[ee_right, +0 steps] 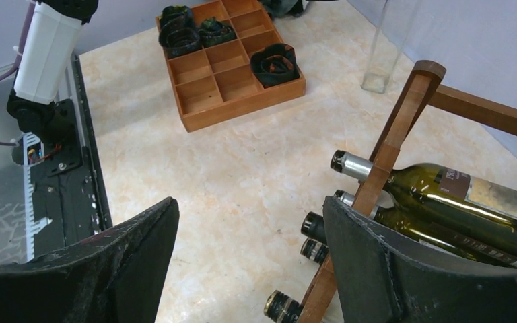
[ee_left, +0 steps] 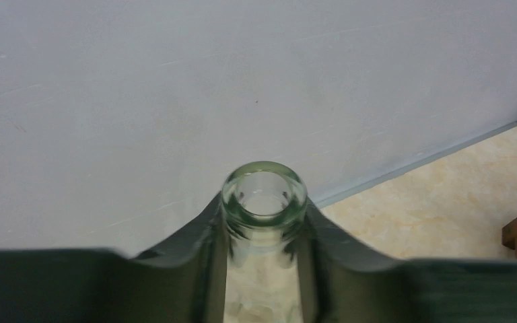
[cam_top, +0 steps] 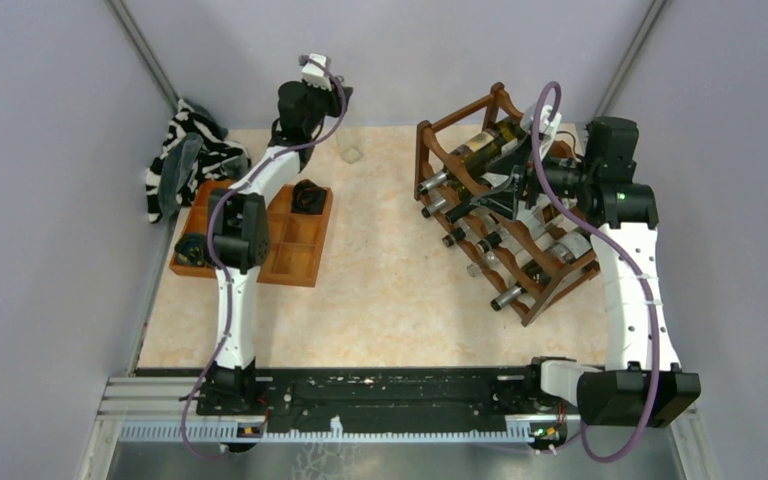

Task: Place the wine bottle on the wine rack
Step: Pick up the wine bottle from the center of the board.

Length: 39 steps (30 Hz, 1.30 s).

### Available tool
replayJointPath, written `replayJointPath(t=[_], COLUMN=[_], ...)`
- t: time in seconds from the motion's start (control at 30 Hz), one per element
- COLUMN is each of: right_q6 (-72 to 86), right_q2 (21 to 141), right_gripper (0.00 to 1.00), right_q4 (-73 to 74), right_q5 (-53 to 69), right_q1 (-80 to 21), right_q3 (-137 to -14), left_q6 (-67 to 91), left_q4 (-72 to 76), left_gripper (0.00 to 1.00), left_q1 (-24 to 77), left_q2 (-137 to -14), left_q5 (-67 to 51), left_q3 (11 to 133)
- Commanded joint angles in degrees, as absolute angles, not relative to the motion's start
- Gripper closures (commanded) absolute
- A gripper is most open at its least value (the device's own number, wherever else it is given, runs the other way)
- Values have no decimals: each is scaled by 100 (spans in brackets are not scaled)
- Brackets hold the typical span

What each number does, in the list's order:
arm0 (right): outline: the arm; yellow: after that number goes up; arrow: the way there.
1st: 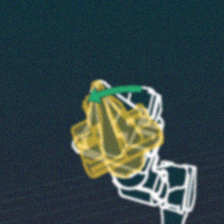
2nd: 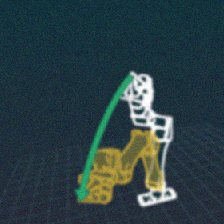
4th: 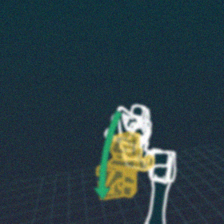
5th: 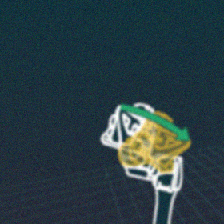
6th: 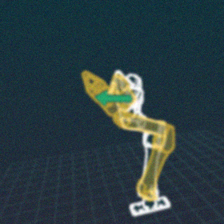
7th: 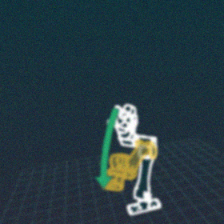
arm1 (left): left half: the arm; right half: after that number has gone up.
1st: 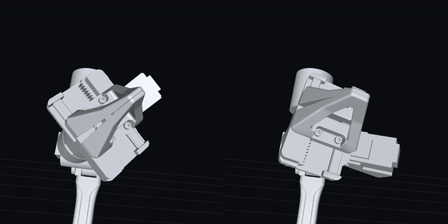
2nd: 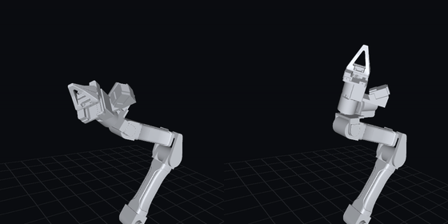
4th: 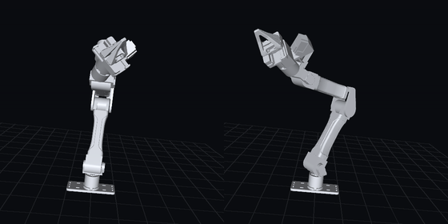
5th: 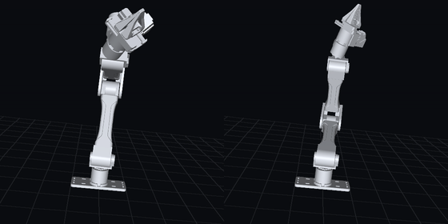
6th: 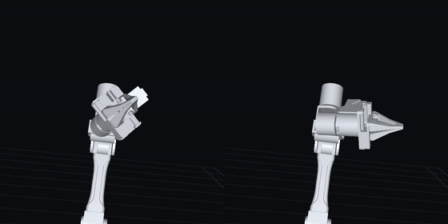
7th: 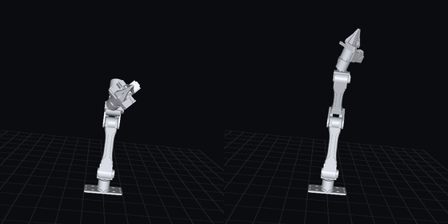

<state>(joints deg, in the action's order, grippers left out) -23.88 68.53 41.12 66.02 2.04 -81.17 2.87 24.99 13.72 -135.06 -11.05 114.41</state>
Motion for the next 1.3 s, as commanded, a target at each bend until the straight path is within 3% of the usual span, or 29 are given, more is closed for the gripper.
replayJointPath(t=[0.0,0.07,0.13,0.4,0.6,0.77,1.03,1.27], right_q6=[-2451,-2452,-2452,-2467,-2600,-2765,-3055,-2911], right_q2=[6858,6851,6823,6679,6570,6522,6521,6700], right_gripper=[22,22,22,22,18,10,2,1], right_q4=[3984,3973,3981,4020,4172,4372,4531,4135], right_q5=[6638,6616,6595,6634,6879,7142,6708,6148], right_q1=[171,175,173,176,170,52,-1112,-2221], right_q3=[-8030,-7996,-7967,-7896,-7923,-7893,-7753,-7326], left_q6=[187,142,92,662,1548,2753,5205,5622], left_q4=[2868,2861,2906,2946,2707,2711,4973,5472], left_gripper=[74,92,100,100,100,100,100,100], left_q1=[1336,1336,1336,1336,1336,1336,1340,1652], left_q2=[-13636,-13606,-13474,-11931,-10150,-8746,-7228,-6324], left_q5=[-1452,-1512,-1641,-1907,-2089,-2984,-4482,-4394], left_q3=[11818,11817,11718,10686,8766,7051,4375,3416])
